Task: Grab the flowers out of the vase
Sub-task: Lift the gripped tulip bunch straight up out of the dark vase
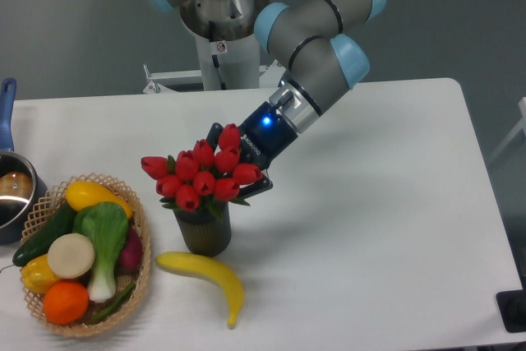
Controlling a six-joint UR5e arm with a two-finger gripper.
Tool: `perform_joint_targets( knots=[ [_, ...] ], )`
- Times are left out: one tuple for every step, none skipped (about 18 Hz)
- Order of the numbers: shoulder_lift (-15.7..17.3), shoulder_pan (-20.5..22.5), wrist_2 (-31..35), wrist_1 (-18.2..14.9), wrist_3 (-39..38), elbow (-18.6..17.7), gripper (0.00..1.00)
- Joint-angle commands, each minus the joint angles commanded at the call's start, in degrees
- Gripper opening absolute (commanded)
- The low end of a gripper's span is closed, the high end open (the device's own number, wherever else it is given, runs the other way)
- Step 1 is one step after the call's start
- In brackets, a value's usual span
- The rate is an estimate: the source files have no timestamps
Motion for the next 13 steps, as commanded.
perform_joint_targets(
  knots=[
    [0.7,-0.1,0.0,0.0,-1.6,0.3,0.39],
    [1.4,-0.2,0.0,0.0,-2.9,0.3,0.39],
    [1.9,-0.1,0.0,0.0,-4.0,0.2,0.39],
    [2.4,-0.1,0.0,0.0,-4.5,-0.2,0.39],
    [2.7,-0.1,-0.2,0.0,-4.6,-0.2,0.39],
    [3.1,-0.1,-0.9,0.0,-4.7,0.3,0.40],
    [3.3,-0.1,-3.3,0.0,-4.6,0.4,0.39],
    [3.5,-0.1,-4.9,0.0,-4.6,0.6,0.39],
    [3.6,-0.1,-5.5,0.0,-4.7,1.1,0.40],
    [3.9,-0.1,-5.5,0.0,-4.7,1.1,0.40],
    [4.0,-0.1,-5.5,0.0,-4.7,1.1,0.39],
    [4.4,-0.1,-5.5,0.0,-4.8,1.1,0.40],
    [4.7,0.0,-5.6,0.0,-4.7,1.1,0.40]
  ],
)
